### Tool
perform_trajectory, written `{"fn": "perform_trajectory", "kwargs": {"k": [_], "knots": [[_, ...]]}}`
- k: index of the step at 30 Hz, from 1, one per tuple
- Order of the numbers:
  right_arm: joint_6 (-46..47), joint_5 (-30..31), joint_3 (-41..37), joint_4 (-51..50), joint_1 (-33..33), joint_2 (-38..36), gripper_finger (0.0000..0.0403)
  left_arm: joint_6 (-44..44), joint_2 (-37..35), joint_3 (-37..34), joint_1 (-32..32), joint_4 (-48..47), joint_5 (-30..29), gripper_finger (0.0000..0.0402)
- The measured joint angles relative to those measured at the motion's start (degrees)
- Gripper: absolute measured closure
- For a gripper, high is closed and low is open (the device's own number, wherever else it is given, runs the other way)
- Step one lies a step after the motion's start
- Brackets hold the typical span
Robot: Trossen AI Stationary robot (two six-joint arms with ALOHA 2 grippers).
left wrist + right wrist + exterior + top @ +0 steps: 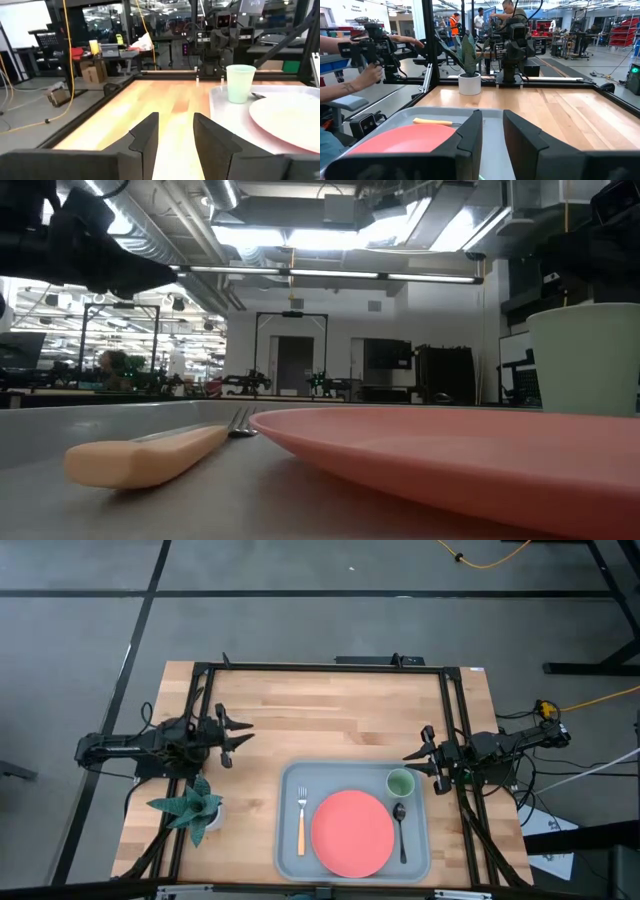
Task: Pick and place plate/cup/fork/spoon on tray
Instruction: Return to Home Position
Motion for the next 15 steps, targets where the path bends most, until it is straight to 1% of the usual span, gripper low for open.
{"fn": "perform_trajectory", "kwargs": {"k": [7,15], "knots": [[0.01,0.00,0.00,0.00,-0.02,0.04,0.0320,3.04,0.02,-0.02,0.62,0.50,-0.19,0.0285],[0.02,0.00,0.00,0.00,-0.01,0.04,0.0320,3.18,0.04,-0.02,0.76,0.23,-0.39,0.0285]]}}
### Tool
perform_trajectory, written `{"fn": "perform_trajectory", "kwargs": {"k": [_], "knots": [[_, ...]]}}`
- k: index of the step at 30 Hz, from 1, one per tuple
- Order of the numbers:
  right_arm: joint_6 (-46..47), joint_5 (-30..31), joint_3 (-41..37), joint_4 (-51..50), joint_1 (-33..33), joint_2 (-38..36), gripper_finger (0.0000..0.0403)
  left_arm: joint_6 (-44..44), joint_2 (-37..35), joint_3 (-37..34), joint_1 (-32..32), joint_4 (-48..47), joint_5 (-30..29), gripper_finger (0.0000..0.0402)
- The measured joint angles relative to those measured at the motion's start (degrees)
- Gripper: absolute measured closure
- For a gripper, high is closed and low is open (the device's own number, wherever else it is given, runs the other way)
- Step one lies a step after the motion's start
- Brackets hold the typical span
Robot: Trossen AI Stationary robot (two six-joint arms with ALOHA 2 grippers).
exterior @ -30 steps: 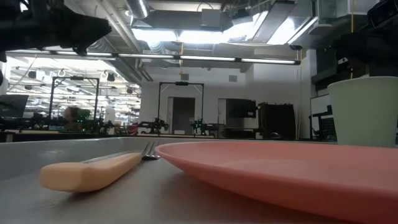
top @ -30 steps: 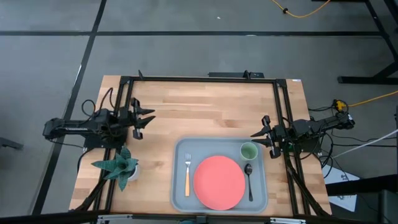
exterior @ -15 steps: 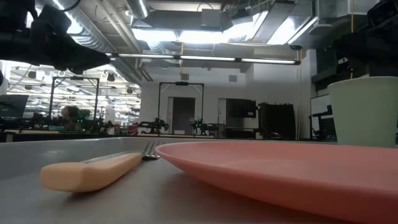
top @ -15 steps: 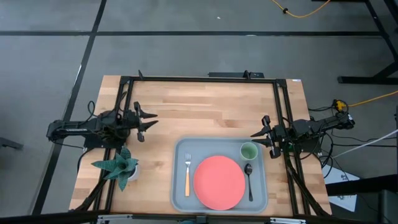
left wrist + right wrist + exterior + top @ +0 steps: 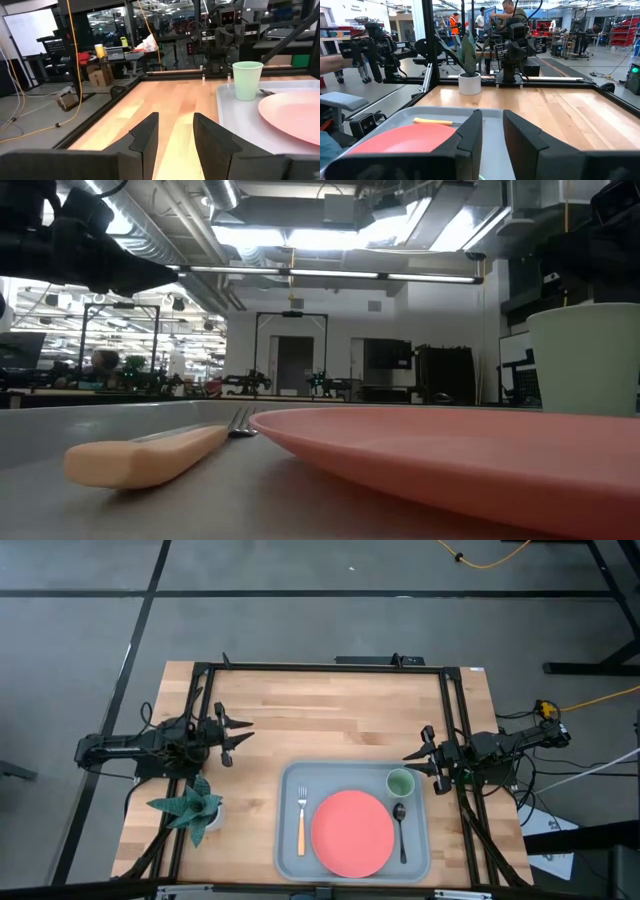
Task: Pick and place plate/cup/fork/spoon on tray
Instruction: Return to Home Position
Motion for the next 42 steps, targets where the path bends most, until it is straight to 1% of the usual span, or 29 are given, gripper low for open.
{"fn": "perform_trajectory", "kwargs": {"k": [32,35,38,42], "knots": [[0.00,0.00,0.00,0.04,-0.03,-0.14,0.0320,0.04,0.22,0.00,0.00,-0.05,-0.02,0.0285],[0.01,-0.17,0.02,0.13,-1.63,-1.50,0.0320,0.07,0.22,0.00,0.00,-0.05,-0.02,0.0285],[0.00,-0.71,0.04,-0.34,-4.94,-1.44,0.0320,0.07,0.22,0.00,-0.01,-0.06,-0.02,0.0285],[0.00,-1.11,0.04,-0.33,-7.69,-1.44,0.0320,0.07,0.22,0.00,0.00,-0.05,-0.02,0.0285]]}}
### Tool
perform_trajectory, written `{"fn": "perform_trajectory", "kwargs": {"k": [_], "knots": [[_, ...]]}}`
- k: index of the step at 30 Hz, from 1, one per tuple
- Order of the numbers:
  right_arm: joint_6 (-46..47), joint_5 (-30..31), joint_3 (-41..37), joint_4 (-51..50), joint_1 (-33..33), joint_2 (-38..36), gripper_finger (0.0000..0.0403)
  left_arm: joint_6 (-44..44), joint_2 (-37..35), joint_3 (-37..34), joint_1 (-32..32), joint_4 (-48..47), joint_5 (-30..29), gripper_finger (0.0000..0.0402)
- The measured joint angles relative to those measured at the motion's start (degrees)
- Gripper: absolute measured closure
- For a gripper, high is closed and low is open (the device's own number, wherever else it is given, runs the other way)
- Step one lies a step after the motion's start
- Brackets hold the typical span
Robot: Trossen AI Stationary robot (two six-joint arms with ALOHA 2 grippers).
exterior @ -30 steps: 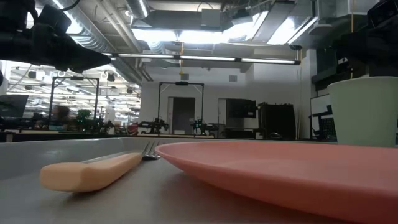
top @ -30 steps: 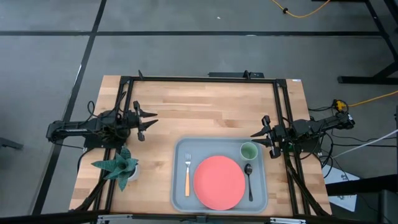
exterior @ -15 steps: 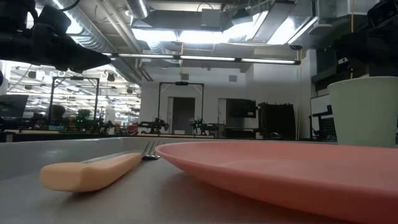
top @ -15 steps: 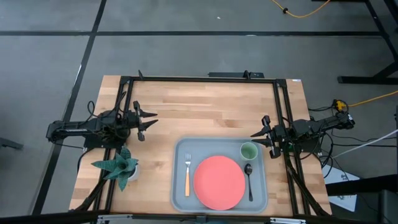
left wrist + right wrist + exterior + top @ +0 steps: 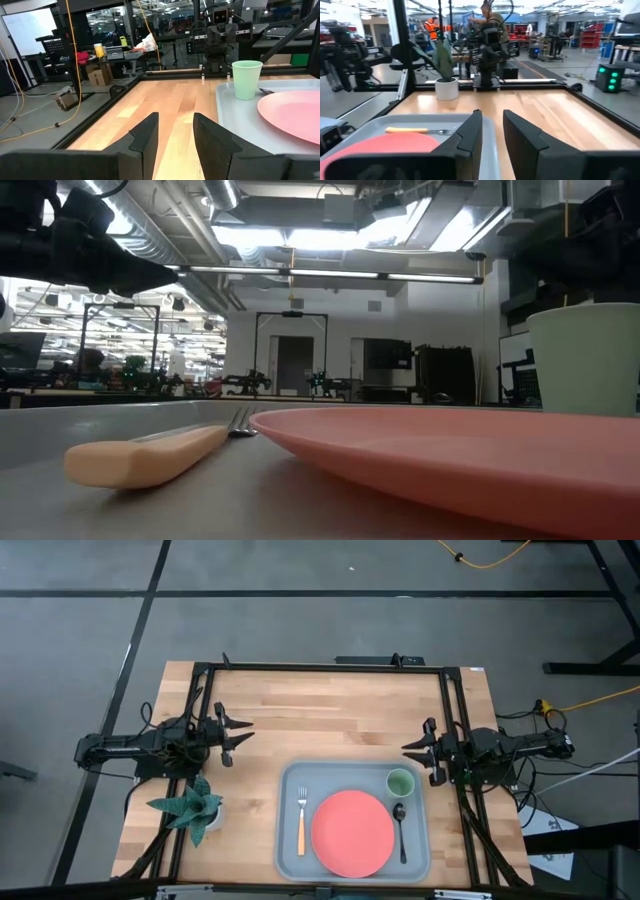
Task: Pick and place plate/cup/fork/spoon on tray
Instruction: Return to Home Position
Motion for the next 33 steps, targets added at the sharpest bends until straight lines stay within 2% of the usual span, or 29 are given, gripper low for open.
{"fn": "perform_trajectory", "kwargs": {"k": [33], "knots": [[0.00,0.02,-0.02,0.14,-1.11,0.17,0.0320,0.00,0.00,0.00,0.00,0.00,0.00,0.0285]]}}
